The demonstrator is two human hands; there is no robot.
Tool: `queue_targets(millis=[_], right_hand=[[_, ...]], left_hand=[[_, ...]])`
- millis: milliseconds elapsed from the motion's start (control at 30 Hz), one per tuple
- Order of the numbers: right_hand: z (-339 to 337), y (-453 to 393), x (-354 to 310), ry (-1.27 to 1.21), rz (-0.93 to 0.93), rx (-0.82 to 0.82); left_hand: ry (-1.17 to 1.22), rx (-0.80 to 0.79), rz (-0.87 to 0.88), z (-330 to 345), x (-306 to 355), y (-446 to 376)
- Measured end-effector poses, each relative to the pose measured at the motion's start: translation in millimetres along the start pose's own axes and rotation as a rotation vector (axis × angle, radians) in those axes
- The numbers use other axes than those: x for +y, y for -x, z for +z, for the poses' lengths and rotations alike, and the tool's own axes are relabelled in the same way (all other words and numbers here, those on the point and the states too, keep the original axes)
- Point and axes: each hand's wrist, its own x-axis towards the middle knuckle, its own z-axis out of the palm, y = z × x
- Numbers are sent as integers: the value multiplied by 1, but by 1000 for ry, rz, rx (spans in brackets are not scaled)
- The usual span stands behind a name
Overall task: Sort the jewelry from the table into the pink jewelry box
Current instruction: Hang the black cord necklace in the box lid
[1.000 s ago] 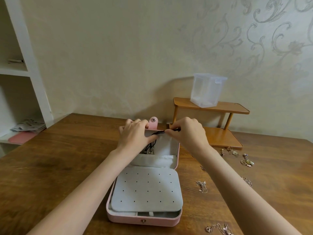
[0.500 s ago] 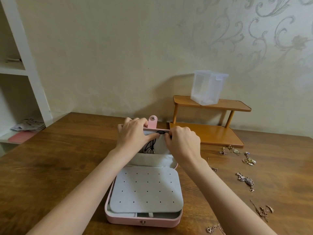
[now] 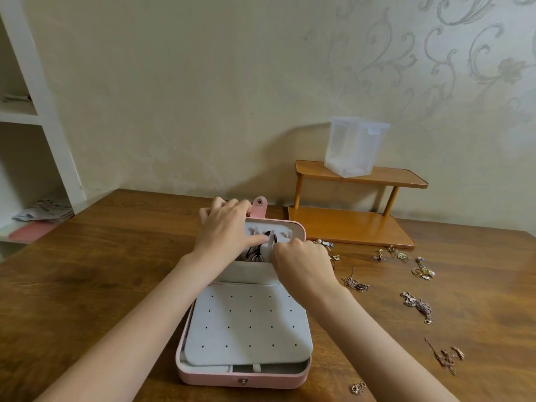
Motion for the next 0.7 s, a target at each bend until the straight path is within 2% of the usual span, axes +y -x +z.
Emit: queue_targets(millis=[200, 333, 500, 600, 700], right_hand=[[-3, 10, -14, 95, -130, -43], [-16, 11, -21, 109, -184, -60], [-25, 11, -26, 109, -192, 7], [-27, 9, -26, 78, -167, 56], [-31, 6, -23, 76, -130, 184]], left_hand=[[-181, 31, 85, 4, -5, 10], [-154, 134, 177, 7, -9, 13], [-181, 328, 250, 17, -8, 16], [-128, 377, 282, 18, -7, 20], [-119, 367, 290, 17, -6, 23]])
